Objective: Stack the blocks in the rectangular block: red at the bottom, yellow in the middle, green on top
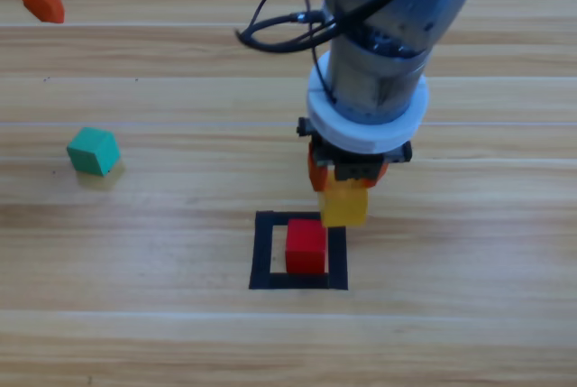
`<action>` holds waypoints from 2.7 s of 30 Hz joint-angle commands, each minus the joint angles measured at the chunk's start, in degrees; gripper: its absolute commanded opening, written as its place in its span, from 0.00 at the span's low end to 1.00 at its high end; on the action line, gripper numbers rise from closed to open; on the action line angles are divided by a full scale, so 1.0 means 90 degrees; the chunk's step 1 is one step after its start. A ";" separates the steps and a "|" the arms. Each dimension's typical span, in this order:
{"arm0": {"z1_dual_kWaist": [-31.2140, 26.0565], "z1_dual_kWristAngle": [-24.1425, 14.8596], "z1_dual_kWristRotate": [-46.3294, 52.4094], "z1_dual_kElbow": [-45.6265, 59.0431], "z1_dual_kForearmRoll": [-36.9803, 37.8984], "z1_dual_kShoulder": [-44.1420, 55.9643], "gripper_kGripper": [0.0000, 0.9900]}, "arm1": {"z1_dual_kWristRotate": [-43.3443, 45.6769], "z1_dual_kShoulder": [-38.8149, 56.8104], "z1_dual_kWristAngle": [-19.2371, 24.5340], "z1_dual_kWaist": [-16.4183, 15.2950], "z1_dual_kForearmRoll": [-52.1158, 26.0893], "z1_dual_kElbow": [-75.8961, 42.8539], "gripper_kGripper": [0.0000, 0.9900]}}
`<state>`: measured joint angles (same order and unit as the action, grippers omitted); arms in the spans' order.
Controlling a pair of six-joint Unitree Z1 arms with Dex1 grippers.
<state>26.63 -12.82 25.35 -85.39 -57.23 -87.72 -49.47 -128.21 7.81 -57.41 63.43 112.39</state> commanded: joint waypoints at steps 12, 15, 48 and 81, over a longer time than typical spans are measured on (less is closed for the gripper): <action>-0.0693 0.1396 -0.0795 0.1597 0.1418 0.0470 1.00 | -0.0178 -0.0774 0.0040 -0.0467 0.0072 0.0432 0.00; -0.0703 0.1376 -0.0844 0.1616 0.1418 0.0421 1.00 | -0.0246 -0.0794 0.0021 -0.0506 0.0072 0.0471 0.00; -0.0771 0.1112 -0.0873 0.1909 0.1759 0.0167 1.00 | -0.0646 -0.1116 0.0138 -0.0545 0.0160 0.0696 0.00; -0.0761 0.1112 -0.0844 0.2173 0.2091 0.0099 1.00 | -0.0617 -0.1282 0.0177 -0.0506 0.0248 0.0862 1.00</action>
<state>21.03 -2.81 18.09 -67.52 -39.34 -84.83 -54.96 -136.23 9.04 -61.12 64.54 119.44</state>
